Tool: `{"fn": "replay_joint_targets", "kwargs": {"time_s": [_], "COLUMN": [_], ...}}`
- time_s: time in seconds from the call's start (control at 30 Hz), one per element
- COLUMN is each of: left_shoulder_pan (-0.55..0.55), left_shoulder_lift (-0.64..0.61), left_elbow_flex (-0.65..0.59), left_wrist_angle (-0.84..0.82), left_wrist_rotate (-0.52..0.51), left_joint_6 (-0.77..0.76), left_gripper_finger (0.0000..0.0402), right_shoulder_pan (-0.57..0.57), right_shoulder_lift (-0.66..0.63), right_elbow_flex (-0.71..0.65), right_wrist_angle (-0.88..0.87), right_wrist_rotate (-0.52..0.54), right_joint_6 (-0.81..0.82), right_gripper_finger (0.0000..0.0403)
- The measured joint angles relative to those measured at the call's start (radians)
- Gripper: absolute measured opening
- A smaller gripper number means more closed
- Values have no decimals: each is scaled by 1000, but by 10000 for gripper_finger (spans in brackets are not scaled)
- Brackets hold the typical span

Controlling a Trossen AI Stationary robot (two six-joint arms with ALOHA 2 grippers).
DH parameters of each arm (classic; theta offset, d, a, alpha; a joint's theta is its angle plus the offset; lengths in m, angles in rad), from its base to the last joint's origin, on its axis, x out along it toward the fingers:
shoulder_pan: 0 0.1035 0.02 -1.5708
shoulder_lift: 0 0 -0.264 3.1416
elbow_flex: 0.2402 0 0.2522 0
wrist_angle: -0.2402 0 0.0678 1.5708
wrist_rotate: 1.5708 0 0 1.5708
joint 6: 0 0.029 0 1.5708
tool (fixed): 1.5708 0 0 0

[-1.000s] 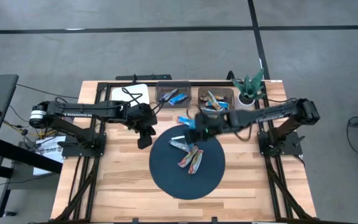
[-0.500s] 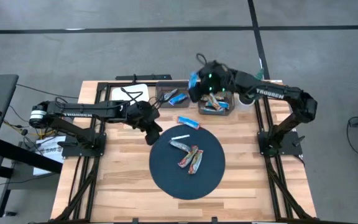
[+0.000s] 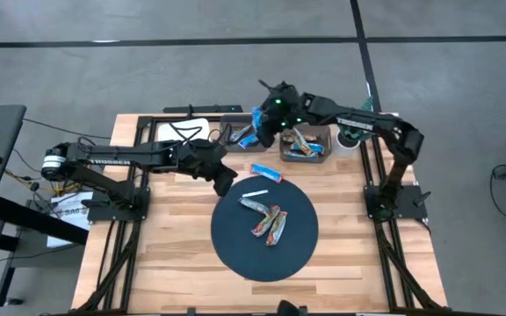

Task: Pick and place Granola Bars by type
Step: Put the blue granola bar into the middle black bin

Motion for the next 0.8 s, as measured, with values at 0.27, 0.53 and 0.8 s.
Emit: {"fn": "replay_joint_targets", "kwargs": {"time_s": [0.27, 0.53, 0.8], "left_shoulder_pan": [0, 0, 0], "left_shoulder_lift": [0, 0, 0], "left_elbow_flex": [0, 0, 0], "left_wrist_angle": [2, -2, -6], "left_wrist_rotate": [-7, -8, -8], "left_joint_6": [-11, -11, -3], "left_gripper_finger": [29, 29, 29], "right_shoulder_pan": [-13, -33, -35], "right_shoulder_lift": [89, 100, 99], "right_elbow_flex": [128, 148, 148], "right_wrist_angle": [-27, -41, -71], "right_wrist_rotate": [5, 0, -37], "right_joint_6": [-54, -55, -68], "right_gripper_finger": [26, 109, 184]}}
